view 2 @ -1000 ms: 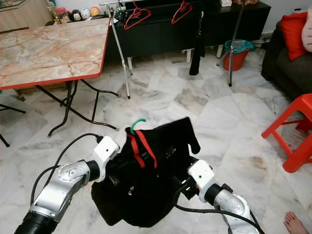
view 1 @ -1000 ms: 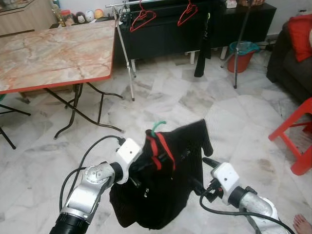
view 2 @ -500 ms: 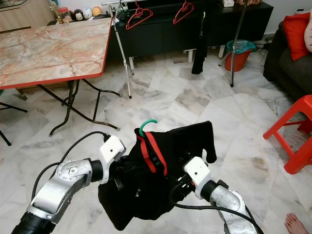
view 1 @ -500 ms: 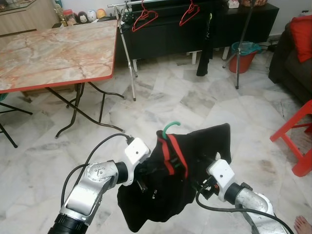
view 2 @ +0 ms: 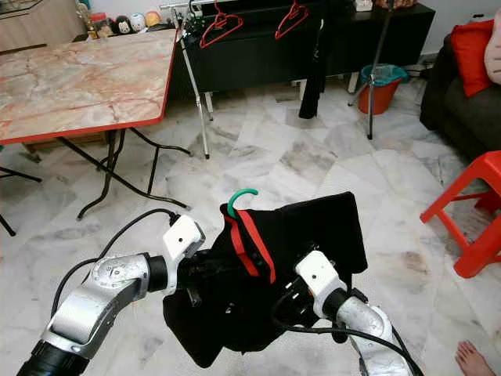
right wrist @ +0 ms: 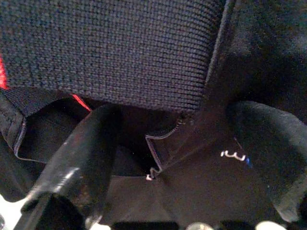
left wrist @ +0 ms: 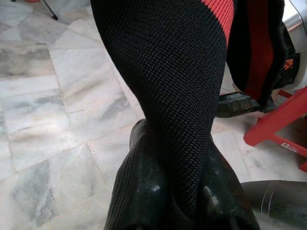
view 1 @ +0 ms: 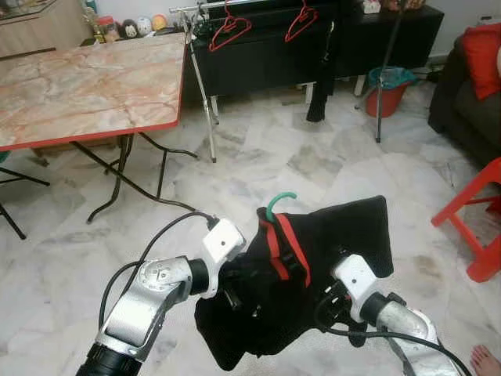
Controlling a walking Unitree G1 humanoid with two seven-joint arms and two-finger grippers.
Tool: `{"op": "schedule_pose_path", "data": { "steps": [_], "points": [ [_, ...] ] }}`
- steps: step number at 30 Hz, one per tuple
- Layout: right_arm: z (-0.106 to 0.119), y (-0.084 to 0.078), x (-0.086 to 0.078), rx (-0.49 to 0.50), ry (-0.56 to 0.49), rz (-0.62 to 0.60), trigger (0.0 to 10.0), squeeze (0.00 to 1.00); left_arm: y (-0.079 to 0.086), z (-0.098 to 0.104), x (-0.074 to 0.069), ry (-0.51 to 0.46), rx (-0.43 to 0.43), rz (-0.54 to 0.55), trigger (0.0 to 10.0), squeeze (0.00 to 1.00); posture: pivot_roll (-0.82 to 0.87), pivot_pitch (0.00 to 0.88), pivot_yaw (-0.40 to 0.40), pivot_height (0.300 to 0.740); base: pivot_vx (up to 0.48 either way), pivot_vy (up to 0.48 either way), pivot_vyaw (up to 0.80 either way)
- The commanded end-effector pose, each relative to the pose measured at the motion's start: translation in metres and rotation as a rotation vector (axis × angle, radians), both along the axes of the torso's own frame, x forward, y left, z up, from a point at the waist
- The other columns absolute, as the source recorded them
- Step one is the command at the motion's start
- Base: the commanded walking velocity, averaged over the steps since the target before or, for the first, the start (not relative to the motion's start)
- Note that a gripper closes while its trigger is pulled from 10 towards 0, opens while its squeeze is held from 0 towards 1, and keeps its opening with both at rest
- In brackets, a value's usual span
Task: Hang hanger
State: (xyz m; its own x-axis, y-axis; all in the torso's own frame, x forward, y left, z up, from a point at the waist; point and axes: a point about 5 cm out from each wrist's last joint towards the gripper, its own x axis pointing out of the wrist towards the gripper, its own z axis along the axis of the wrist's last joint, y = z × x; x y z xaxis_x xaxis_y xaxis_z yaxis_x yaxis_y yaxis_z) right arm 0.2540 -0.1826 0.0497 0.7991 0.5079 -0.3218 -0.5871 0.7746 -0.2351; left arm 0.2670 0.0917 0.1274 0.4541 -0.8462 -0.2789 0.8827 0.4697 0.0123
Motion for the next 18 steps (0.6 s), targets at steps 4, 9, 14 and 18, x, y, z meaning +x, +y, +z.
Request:
{"op": "schedule_pose_path", "data": {
  "steps": [4,9,14,18],
  "points": [
    [0.0027,-0.0005,0.0040,-0.004,-0.016,-0.007,0.0,0.00,0.0026,0.0087,0.0001,-0.022,-0.017,-0.005,10.0,0.00,-0.18,0.057,0.078,0.740,0.000,0.000,0.00],
    [0.0023,-0.0004,0.0046,-0.011,-0.019,-0.009,0.0,0.00,0.0033,0.0077,-0.0004,-0.018,-0.012,-0.003,10.0,0.00,-0.18,0.059,0.078,0.740,0.000,0.000,0.00],
    [0.0016,-0.0008,0.0047,-0.014,-0.018,-0.013,0.0,0.00,0.0047,0.0075,-0.0005,-0.017,-0.006,0.001,10.0,0.00,-0.17,0.060,0.078,0.740,0.000,0.000,0.00],
    [0.0016,-0.0007,0.0054,-0.020,-0.019,-0.014,0.0,0.00,0.0054,0.0072,-0.0001,-0.018,0.000,0.002,10.0,0.00,-0.17,0.059,0.080,0.740,0.000,0.000,0.00]
  ]
}}
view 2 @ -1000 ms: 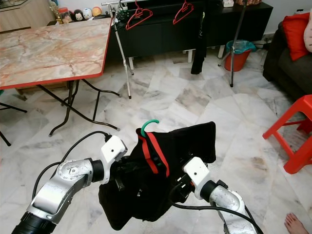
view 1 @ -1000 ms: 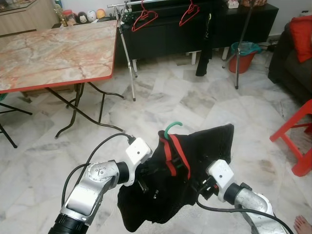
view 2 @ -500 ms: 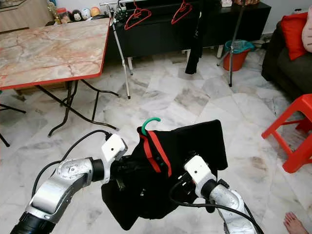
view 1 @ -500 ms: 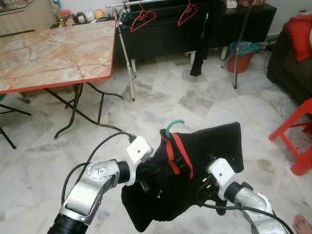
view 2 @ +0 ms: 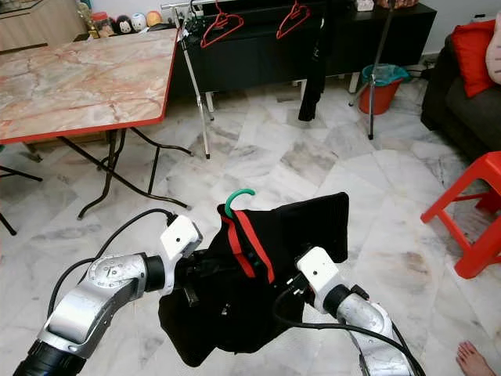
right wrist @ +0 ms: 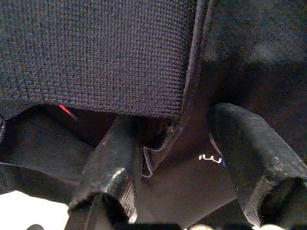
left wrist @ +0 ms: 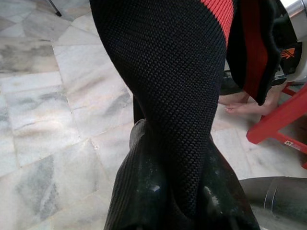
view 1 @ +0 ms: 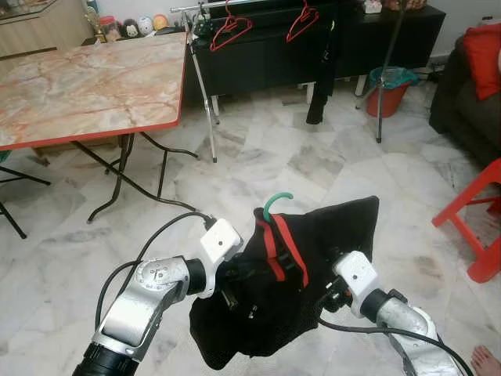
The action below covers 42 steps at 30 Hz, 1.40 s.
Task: Hang hanger
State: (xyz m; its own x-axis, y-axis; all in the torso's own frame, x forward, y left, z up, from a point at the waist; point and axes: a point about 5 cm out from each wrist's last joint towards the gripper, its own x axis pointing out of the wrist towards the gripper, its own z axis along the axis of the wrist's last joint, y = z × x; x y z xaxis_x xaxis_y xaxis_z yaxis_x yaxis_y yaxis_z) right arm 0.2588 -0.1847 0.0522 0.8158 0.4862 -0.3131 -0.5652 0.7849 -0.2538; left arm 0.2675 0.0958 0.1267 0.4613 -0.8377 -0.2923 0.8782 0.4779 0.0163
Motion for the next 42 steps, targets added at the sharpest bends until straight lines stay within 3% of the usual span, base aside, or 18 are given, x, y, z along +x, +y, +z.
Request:
{"op": "schedule_pose_path", "data": {
  "steps": [1,9,20,29,33,36,42],
  "points": [
    [-0.001,0.001,0.001,-0.009,-0.003,0.006,0.0,0.00,0.001,0.008,-0.001,-0.021,-0.014,-0.008,10.0,0.00,-0.17,0.059,0.080,0.740,0.000,0.000,0.00],
    [-0.001,-0.001,0.002,-0.025,-0.005,-0.004,0.0,0.00,0.003,0.007,0.000,-0.021,-0.003,-0.002,10.0,0.00,-0.17,0.059,0.080,0.740,0.000,0.000,0.00],
    [0.001,-0.005,0.004,-0.050,-0.008,-0.008,0.0,0.00,0.019,-0.006,0.001,-0.028,0.127,-0.001,10.0,0.00,-0.17,0.062,0.077,0.740,0.000,0.000,0.00],
    [0.001,-0.007,0.005,-0.075,-0.004,0.000,0.0,0.00,0.045,-0.021,0.001,-0.082,0.368,-0.043,10.0,0.00,-0.17,0.061,0.075,0.740,0.000,0.000,0.00],
    [0.001,-0.007,0.005,-0.084,-0.001,0.003,0.0,0.00,0.056,-0.023,0.002,-0.100,0.437,-0.059,10.0,0.00,-0.17,0.062,0.072,0.740,0.000,0.000,0.00],
    [0.000,-0.009,0.004,-0.110,0.012,0.012,0.0,0.00,0.071,-0.026,0.004,-0.145,0.552,-0.105,10.0,0.00,-0.17,0.063,0.072,0.740,0.000,0.000,0.00],
    [-0.005,-0.013,0.002,-0.144,0.043,0.016,0.0,0.00,0.085,-0.020,0.000,-0.181,0.562,-0.197,10.0,0.00,-0.17,0.062,0.067,0.740,0.000,0.000,0.00]
  ]
}}
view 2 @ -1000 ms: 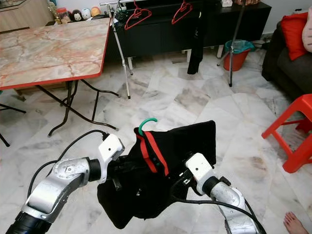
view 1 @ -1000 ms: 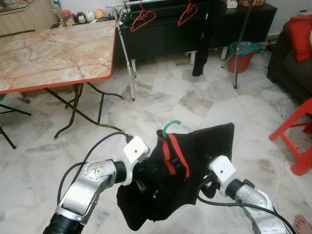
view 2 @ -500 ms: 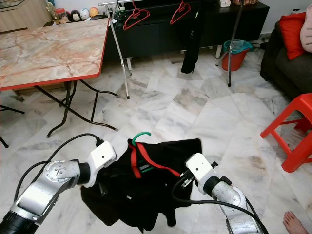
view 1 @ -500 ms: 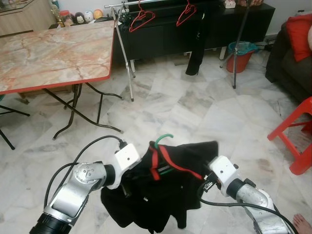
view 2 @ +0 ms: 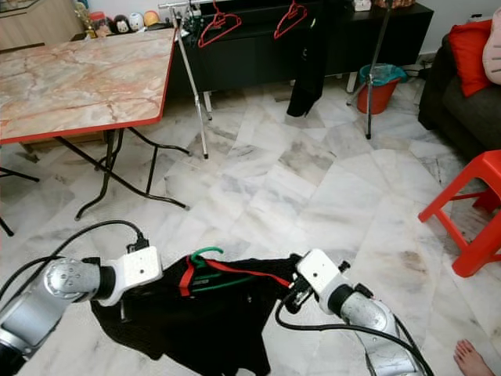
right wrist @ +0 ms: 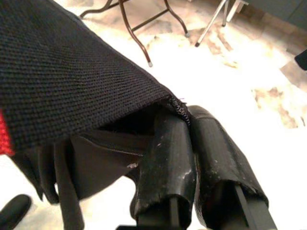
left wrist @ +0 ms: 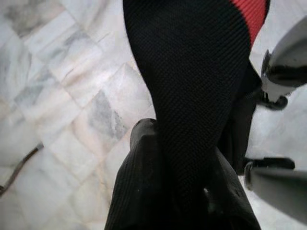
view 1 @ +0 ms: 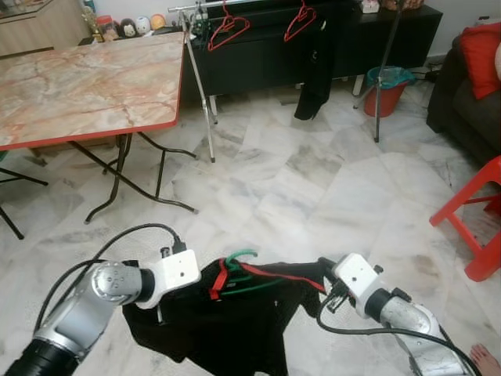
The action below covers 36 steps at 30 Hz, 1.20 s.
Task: Hang hanger
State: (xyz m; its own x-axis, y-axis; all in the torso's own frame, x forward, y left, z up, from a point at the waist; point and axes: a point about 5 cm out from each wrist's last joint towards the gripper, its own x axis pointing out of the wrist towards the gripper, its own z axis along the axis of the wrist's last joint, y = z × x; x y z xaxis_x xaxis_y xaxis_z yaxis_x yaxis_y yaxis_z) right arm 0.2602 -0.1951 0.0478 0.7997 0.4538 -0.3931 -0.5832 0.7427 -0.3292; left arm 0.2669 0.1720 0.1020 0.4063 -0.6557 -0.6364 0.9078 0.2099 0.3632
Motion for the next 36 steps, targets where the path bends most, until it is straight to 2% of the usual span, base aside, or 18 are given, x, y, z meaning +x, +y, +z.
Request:
{"op": "schedule_pose_path", "data": {
  "steps": [1,3,4,7,11,13,16,18,20,22,23,25,27,29,36],
  "points": [
    [-0.002,-0.004,0.001,-0.034,0.024,0.004,0.0,0.00,0.012,0.007,-0.001,-0.017,0.024,-0.058,10.0,0.00,-0.17,0.061,0.067,0.740,0.000,0.000,0.00],
    [-0.004,-0.006,0.000,-0.051,0.041,0.007,0.0,0.00,0.017,0.013,-0.003,-0.006,0.006,-0.097,10.0,0.00,-0.17,0.060,0.067,0.740,0.000,0.000,0.00],
    [-0.007,-0.009,0.000,-0.071,0.063,-0.002,0.0,0.00,0.020,0.020,-0.006,0.027,-0.047,-0.126,10.0,0.00,-0.17,0.060,0.067,0.740,0.000,0.000,0.00],
    [-0.010,-0.011,0.000,-0.083,0.076,-0.011,0.0,0.00,0.021,0.025,-0.009,0.061,-0.077,-0.158,10.0,0.00,-0.17,0.059,0.066,0.740,0.000,0.000,0.00],
    [-0.012,-0.014,0.000,-0.091,0.083,-0.028,0.0,0.00,0.022,0.026,-0.016,0.103,-0.050,-0.238,10.0,0.00,-0.17,0.061,0.064,0.740,0.000,0.000,0.00],
    [-0.013,-0.016,0.000,-0.096,0.095,-0.046,0.0,0.00,0.017,0.027,-0.019,0.108,-0.055,-0.280,10.0,0.00,-0.17,0.059,0.064,0.740,0.000,0.000,0.00],
    [-0.015,-0.018,0.001,-0.093,0.115,-0.070,0.0,0.00,0.007,0.033,-0.020,0.105,-0.127,-0.314,10.0,0.00,-0.17,0.058,0.064,0.740,0.000,0.000,0.00],
    [-0.020,-0.026,0.000,-0.104,0.148,-0.110,0.0,0.00,0.000,0.039,-0.022,0.100,-0.175,-0.347,10.0,0.00,-0.17,0.059,0.062,0.740,0.000,0.000,0.00],
    [-0.021,-0.029,0.000,-0.110,0.155,-0.131,0.0,0.00,0.000,0.040,-0.023,0.096,-0.161,-0.365,10.0,0.00,-0.17,0.057,0.061,0.740,0.000,0.000,0.00],
    [-0.020,-0.033,0.003,-0.094,0.145,-0.167,0.0,0.00,-0.006,0.036,-0.017,0.006,-0.021,-0.392,10.0,0.00,-0.17,0.060,0.061,0.740,0.000,0.000,0.00],
    [-0.020,-0.033,0.003,-0.094,0.145,-0.167,0.0,0.00,-0.006,0.036,-0.017,0.006,-0.021,-0.392,10.0,0.00,-0.17,0.060,0.061,0.740,0.000,0.000,0.00],
    [-0.017,-0.030,0.006,-0.060,0.138,-0.168,0.0,0.00,-0.009,0.034,-0.013,-0.049,0.033,-0.413,10.0,0.00,-0.17,0.060,0.063,0.740,0.000,0.000,0.00],
    [-0.017,-0.027,0.007,-0.041,0.142,-0.167,0.0,0.00,-0.013,0.034,-0.009,-0.084,0.040,-0.412,10.0,0.00,-0.17,0.060,0.063,0.740,0.000,0.000,0.00],
    [-0.019,-0.022,0.006,-0.014,0.171,-0.138,0.0,0.00,-0.021,0.040,-0.005,-0.147,-0.024,-0.411,10.0,0.00,-0.17,0.061,0.062,0.740,0.000,0.000,0.00],
    [-0.030,-0.028,-0.006,-0.025,0.267,-0.090,0.0,0.00,-0.014,0.053,0.000,-0.195,-0.083,-0.393,10.0,0.00,-0.17,0.061,0.059,0.740,0.000,0.000,0.00]
  ]
}}
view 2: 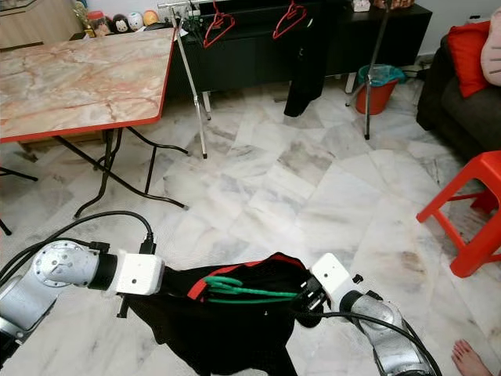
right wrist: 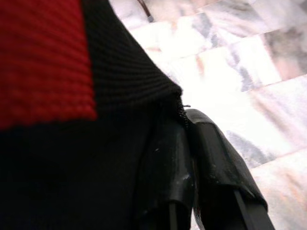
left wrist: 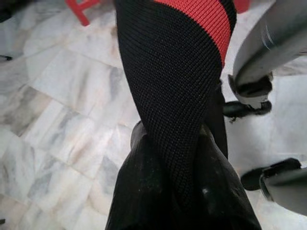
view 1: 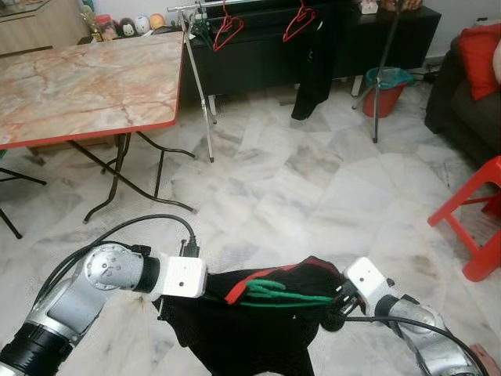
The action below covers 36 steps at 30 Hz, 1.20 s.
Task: Hang hanger
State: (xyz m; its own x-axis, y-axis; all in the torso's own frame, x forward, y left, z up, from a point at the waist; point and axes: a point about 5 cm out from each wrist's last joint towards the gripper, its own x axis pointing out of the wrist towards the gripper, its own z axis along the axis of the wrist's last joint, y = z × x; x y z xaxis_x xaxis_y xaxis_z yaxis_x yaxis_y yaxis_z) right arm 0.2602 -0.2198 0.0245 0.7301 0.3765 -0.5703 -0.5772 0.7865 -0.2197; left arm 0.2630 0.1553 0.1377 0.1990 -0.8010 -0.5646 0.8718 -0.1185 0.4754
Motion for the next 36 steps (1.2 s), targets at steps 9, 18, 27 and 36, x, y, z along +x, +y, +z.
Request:
{"op": "schedule_pose_path", "data": {
  "steps": [9,18,27,36],
  "points": [
    [-0.013,-0.009,-0.012,-0.009,0.095,-0.038,0.0,0.00,0.029,0.014,0.026,-0.169,0.111,0.120,10.0,0.00,-0.17,0.062,0.058,0.740,0.000,0.000,0.00],
    [-0.010,-0.014,-0.011,-0.017,0.091,-0.036,0.0,0.00,0.052,0.014,0.020,-0.127,0.140,0.072,10.0,0.00,-0.16,0.064,0.053,0.740,0.000,0.000,0.00],
    [-0.012,-0.016,-0.014,-0.024,0.108,-0.029,0.0,0.00,0.057,0.032,0.022,-0.101,0.035,-0.003,10.0,0.00,-0.16,0.065,0.048,0.740,0.000,0.000,0.00],
    [-0.016,-0.020,-0.016,-0.018,0.127,-0.039,0.0,0.00,0.038,0.029,0.005,-0.047,0.100,-0.205,10.0,0.00,-0.16,0.067,0.041,0.740,0.000,0.000,0.00]
  ]
}}
